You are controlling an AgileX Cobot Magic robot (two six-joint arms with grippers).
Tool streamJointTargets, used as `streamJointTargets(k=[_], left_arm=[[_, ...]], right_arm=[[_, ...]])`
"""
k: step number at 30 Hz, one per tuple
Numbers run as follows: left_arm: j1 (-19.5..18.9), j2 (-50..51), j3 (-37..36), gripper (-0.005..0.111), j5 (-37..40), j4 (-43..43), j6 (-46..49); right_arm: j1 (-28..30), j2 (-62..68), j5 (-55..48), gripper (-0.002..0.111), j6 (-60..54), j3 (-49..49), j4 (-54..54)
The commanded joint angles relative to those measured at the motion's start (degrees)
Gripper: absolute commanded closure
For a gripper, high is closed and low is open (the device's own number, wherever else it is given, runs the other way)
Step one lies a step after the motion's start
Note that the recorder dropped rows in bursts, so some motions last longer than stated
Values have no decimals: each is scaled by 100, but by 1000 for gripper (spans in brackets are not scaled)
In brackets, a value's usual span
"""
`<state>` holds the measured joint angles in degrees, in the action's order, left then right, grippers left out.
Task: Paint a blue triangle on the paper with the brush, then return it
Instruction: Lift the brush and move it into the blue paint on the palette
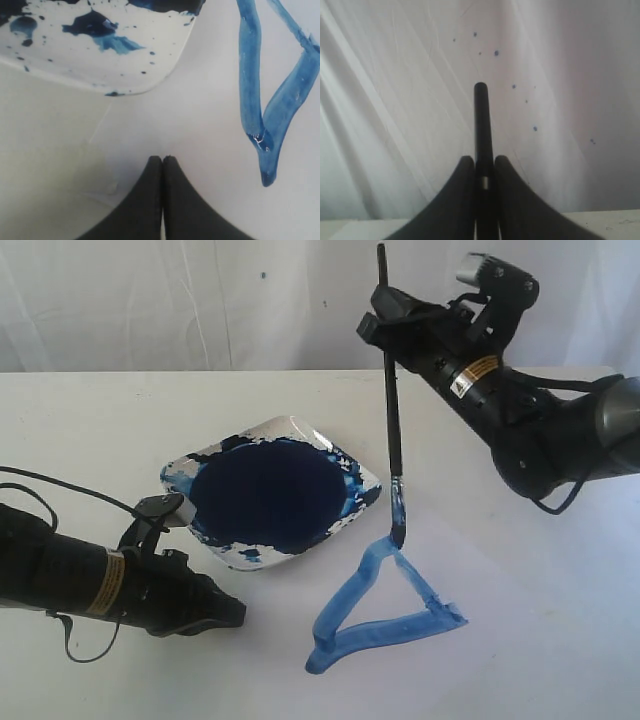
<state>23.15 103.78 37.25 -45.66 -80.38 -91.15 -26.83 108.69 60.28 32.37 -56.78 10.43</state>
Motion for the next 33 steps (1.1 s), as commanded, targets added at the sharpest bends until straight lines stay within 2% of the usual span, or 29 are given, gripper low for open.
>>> streamJointTargets(k=[1, 22, 33], left_arm=[[17, -5, 8, 107, 27, -2, 13], [17, -5, 8, 107, 27, -14, 13], [17, -5, 8, 107, 27, -14, 13]], right_arm=[[-9, -45, 243, 108, 278, 6, -371], [-24, 882, 230, 108, 2217, -1240, -598], [-446, 1644, 84, 108, 2331, -1846, -1779]])
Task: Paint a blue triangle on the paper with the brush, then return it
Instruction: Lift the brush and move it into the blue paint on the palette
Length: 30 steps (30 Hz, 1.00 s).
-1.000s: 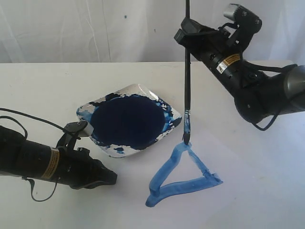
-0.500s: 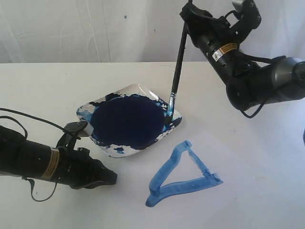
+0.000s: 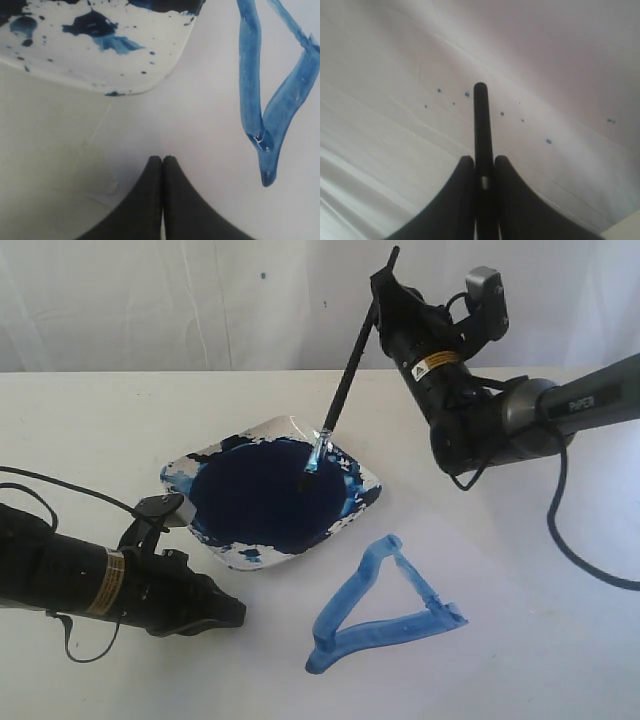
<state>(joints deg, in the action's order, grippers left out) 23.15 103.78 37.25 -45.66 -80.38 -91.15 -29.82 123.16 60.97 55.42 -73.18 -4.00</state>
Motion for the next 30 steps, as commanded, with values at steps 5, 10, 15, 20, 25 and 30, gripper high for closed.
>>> streamJointTargets(k=[5, 10, 15, 20, 25, 30], left_arm=[[17, -5, 8, 107, 27, -14, 13], [17, -5, 8, 107, 27, -14, 13], [17, -5, 8, 107, 27, -14, 13], [17, -5, 8, 107, 27, -14, 13], [17, -5, 8, 107, 27, -14, 13], [17, -5, 8, 107, 27, -14, 13]], right_arm=[[-322, 480, -16, 108, 26, -448, -702], [-393, 734, -50, 108, 16, -673, -759], [-393, 823, -64, 108, -62, -707, -920], [-393, 835, -206, 108, -287, -707, -964], [-393, 835, -346, 108, -426, -707, -964], [-393, 835, -423, 108, -426, -707, -964]])
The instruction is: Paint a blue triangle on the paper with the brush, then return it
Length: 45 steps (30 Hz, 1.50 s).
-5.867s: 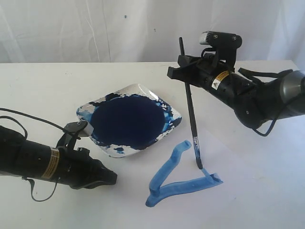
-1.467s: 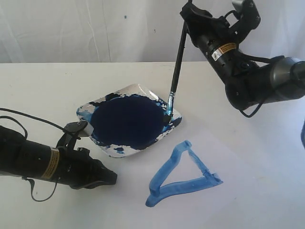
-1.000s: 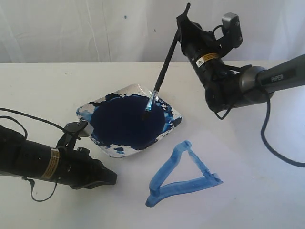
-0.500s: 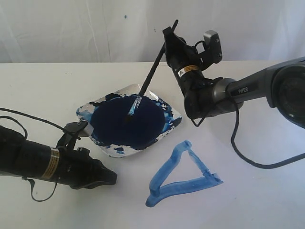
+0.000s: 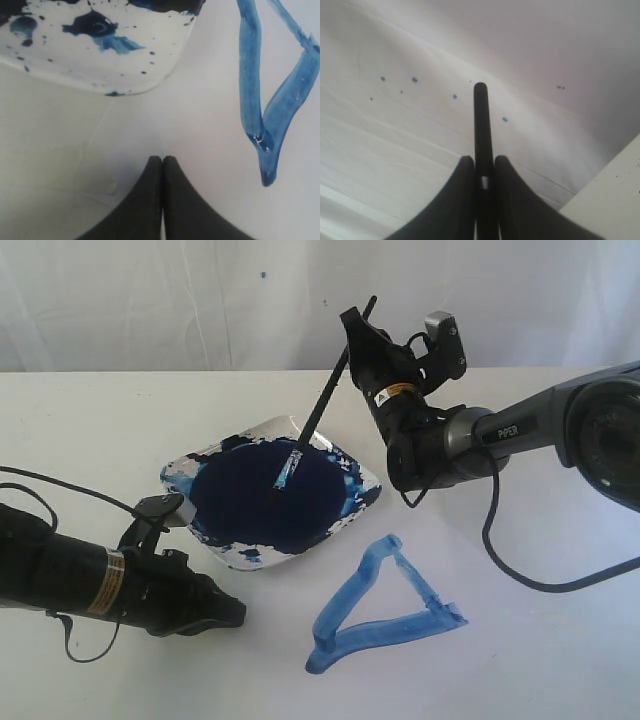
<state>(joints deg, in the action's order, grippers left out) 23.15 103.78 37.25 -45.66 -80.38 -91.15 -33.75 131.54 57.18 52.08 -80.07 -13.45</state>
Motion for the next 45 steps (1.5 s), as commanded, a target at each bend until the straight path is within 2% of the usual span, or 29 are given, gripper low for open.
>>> streamJointTargets(k=[1, 11, 23, 30, 36, 41, 45], left_arm=[[17, -5, 8, 107, 27, -14, 13], [17, -5, 8, 107, 27, -14, 13], [17, -5, 8, 107, 27, -14, 13], [17, -5, 8, 107, 27, -14, 13], [17, -5, 8, 107, 27, -14, 13], [17, -5, 8, 107, 375, -38, 13], [17, -5, 8, 107, 388, -54, 13]], right_arm=[[1, -3, -44, 108, -91, -18, -20], [1, -3, -249, 108, -307, -18, -95], [-281, -3, -228, 108, -989, -18, -1198], [-562, -3, -105, 108, -1959, 27, -2724], [-656, -3, -93, 108, -2366, 27, -3312], [-795, -3, 105, 108, -3451, 27, -4569], [-834, -3, 105, 108, -3758, 41, -4671]])
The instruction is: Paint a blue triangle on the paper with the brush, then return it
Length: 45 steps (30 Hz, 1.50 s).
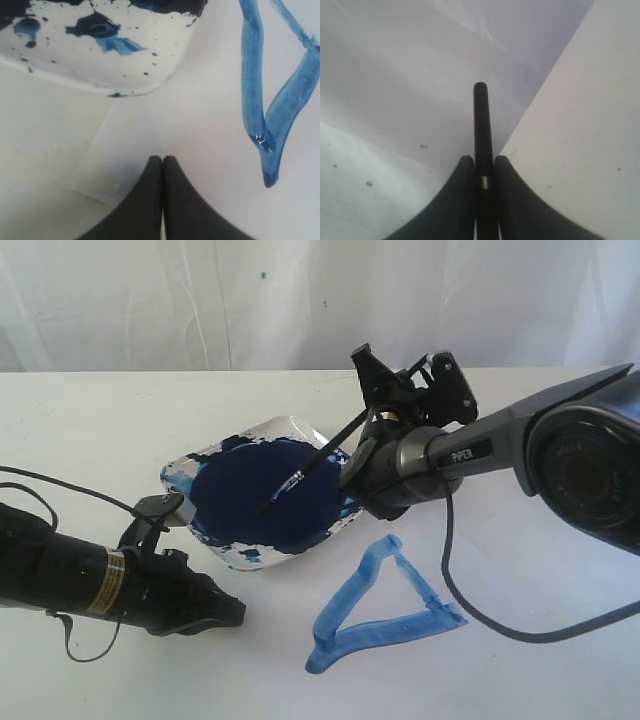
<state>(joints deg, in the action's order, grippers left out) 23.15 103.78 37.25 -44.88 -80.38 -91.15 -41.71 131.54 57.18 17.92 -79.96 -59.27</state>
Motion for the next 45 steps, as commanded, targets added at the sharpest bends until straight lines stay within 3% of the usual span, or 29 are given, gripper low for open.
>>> streamJointTargets(k=[1, 5, 15, 35, 39, 45], left_arm=[[17, -5, 8, 107, 310, -54, 13], [17, -5, 8, 107, 310, -54, 13], [17, -5, 8, 107, 299, -60, 13], [17, -5, 8, 107, 299, -60, 13], [17, -5, 8, 107, 299, -60, 13], [17, -5, 8, 107, 299, -60, 13]], right_arm=[[-38, -3, 105, 108, -342, 68, -89], [-38, 23, 115, 108, -451, 184, -738], [-46, 397, -23, 108, 73, 184, -684], [-46, 397, -8, 108, 34, 184, -680], [-46, 397, 13, 102, 34, 184, -718], [-46, 397, 106, 81, 34, 184, -718]])
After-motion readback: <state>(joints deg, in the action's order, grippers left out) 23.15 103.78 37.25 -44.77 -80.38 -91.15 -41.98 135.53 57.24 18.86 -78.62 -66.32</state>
